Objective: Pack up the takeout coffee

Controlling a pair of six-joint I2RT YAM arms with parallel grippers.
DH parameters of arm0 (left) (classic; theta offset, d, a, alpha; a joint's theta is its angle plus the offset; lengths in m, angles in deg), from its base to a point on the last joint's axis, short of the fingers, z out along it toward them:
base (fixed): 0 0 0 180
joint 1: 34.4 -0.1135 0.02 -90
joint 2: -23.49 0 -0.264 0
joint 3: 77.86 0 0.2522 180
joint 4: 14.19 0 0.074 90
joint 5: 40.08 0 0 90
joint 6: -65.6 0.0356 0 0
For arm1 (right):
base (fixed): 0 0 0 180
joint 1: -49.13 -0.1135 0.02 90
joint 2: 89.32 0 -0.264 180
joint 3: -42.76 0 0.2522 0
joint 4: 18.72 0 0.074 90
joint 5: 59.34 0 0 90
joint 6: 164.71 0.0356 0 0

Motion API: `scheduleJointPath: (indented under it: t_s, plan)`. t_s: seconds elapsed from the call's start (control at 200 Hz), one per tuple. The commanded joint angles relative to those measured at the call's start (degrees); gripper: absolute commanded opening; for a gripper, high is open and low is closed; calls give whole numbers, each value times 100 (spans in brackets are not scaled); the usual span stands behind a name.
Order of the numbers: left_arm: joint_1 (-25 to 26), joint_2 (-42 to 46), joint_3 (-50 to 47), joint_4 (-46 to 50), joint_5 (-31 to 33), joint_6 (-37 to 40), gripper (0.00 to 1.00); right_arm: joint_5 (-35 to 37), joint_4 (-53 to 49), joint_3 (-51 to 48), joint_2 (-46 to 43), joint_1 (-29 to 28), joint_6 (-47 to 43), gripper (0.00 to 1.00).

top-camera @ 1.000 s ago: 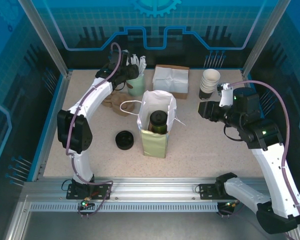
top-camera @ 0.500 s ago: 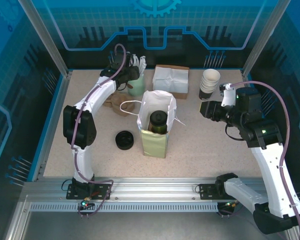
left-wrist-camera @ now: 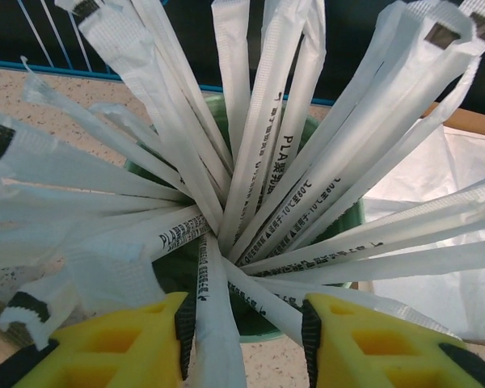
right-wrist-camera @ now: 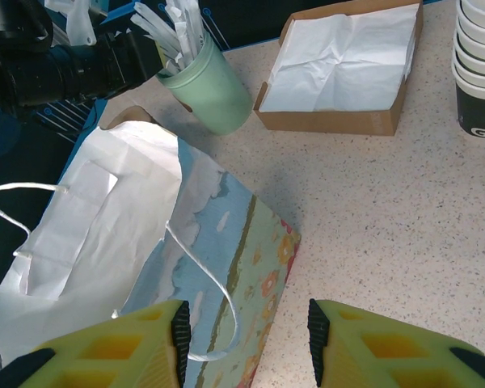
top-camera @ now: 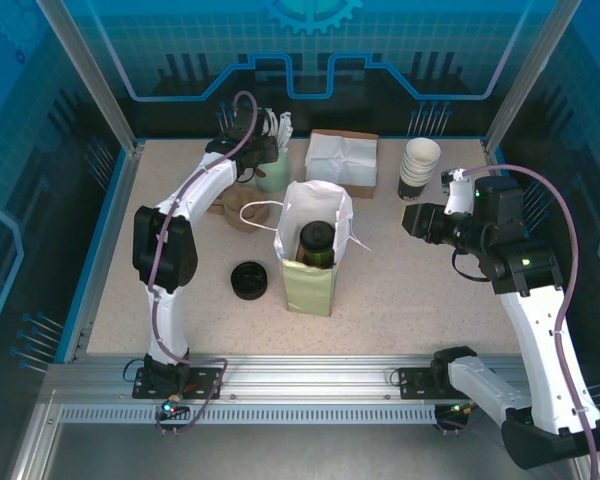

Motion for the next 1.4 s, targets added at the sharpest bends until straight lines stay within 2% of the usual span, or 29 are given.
scheduleJointPath:
  t_s: [0.0, 0.3, 0.59, 0.916, 1.226, 1.396]
  plan:
    - [-50, -173, 304, 80, 196, 148, 41, -182, 100, -57, -52, 121, -116, 44]
    - [-58, -422, 703, 183, 351, 252, 31, -279, 118, -92, -26, 243, -164, 44]
    - [-67, -675, 1117, 295, 582, 349, 32, -397, 159, -132, 8, 349, -178, 44]
    - [-66, -807, 1231, 388, 616, 311, 27, -491, 161, -132, 45, 469, -224, 44]
    - [-58, -520, 1254, 501, 593, 302, 9, -600, 188, -130, 65, 568, -244, 44]
    - [-26, -77, 1189, 643, 594, 363, 6, -645, 201, -136, 54, 622, -248, 44]
